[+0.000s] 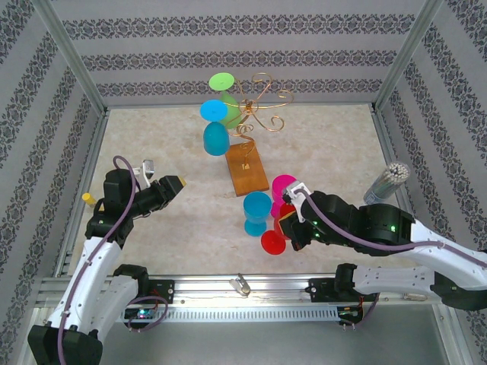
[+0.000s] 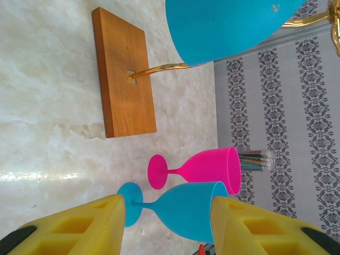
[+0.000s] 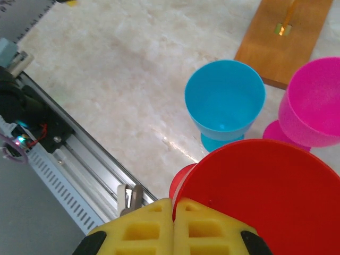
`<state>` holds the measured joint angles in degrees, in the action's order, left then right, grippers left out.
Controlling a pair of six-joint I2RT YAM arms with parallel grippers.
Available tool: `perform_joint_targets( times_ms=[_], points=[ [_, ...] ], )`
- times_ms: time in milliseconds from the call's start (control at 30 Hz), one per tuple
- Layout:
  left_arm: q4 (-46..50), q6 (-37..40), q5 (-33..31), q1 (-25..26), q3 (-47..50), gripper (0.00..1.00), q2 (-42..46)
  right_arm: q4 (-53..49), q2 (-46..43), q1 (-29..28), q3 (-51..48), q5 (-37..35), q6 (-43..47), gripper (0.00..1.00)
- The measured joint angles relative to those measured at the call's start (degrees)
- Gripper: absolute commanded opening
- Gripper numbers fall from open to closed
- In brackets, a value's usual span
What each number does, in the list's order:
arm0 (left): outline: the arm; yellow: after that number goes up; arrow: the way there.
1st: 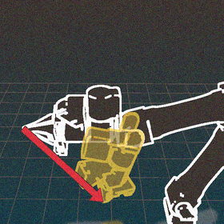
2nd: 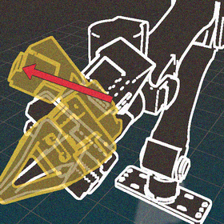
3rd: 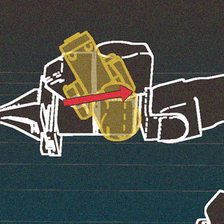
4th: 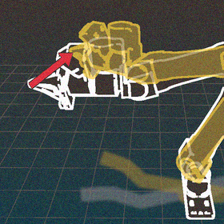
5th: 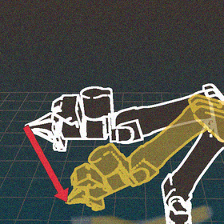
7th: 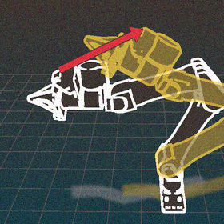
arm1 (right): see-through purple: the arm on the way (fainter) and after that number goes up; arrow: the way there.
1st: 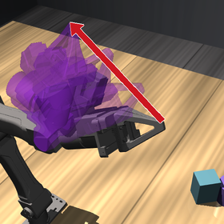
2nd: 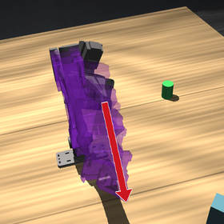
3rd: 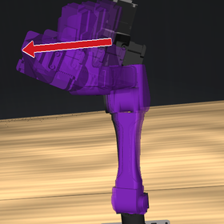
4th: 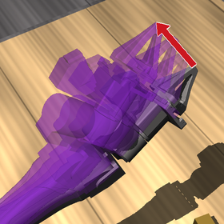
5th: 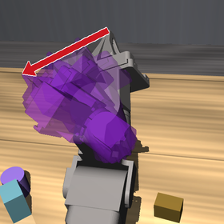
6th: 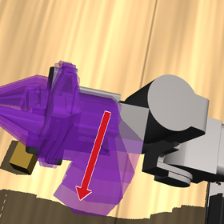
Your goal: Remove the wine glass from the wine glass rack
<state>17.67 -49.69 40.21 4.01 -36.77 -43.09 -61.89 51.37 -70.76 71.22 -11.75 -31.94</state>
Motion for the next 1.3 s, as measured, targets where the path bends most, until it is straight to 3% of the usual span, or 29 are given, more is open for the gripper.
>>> perform_joint_targets(
  times_ms=[700,1300],
  points=[
    [0.0,0.7,-0.4,0.0,0.0,0.47,-3.5,5.1,0.2,0.2,-14.1,-7.1,-4.2,0.0],
    [0.0,1.1,-0.9,0.0,0.0,0.47,-4.9,12.1,2.0,5.2,-19.6,-7.5,-4.3,0.0]
  ],
)
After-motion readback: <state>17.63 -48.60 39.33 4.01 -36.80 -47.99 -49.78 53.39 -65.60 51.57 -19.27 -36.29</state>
